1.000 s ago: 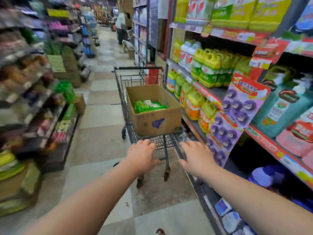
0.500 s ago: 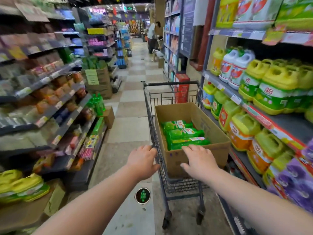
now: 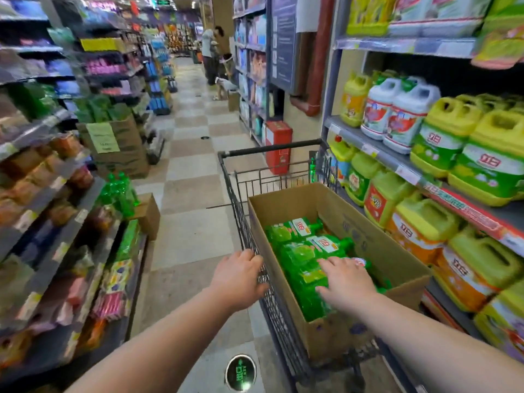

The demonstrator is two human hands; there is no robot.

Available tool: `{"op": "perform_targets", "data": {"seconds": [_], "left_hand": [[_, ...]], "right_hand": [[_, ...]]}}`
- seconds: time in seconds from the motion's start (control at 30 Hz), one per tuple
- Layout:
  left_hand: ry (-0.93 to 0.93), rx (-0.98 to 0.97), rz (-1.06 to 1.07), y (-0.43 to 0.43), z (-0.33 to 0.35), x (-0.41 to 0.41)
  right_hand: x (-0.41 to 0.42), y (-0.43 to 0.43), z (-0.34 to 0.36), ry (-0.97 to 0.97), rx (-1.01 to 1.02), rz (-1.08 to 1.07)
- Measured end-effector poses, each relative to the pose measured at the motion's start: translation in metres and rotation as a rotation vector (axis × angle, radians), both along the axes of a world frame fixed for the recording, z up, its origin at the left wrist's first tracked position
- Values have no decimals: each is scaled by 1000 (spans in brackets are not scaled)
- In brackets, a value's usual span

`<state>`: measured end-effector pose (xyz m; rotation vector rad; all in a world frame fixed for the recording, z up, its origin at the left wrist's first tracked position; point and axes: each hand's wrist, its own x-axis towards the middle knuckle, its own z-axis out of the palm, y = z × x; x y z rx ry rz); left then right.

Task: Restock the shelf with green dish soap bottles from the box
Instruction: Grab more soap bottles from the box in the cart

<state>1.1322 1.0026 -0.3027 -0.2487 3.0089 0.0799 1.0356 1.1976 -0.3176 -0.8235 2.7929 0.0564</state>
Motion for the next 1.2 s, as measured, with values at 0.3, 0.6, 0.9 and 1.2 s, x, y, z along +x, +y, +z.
{"op": "perform_targets", "data": {"seconds": [0.3, 0.6, 0.9, 1.2], "left_hand": [[9, -4, -169, -124, 6, -92], [-47, 73, -413, -122, -20, -172], [-172, 16, -462, -124, -40, -298], [-470, 9, -557, -74, -107, -399]], "right_hand": [[-32, -104, -23, -122, -17, -271], [-85, -92, -33, -201, -23, -576], [-181, -95, -86, -314, -96, -783], [-250, -79, -142, -352, -48, -931]]}}
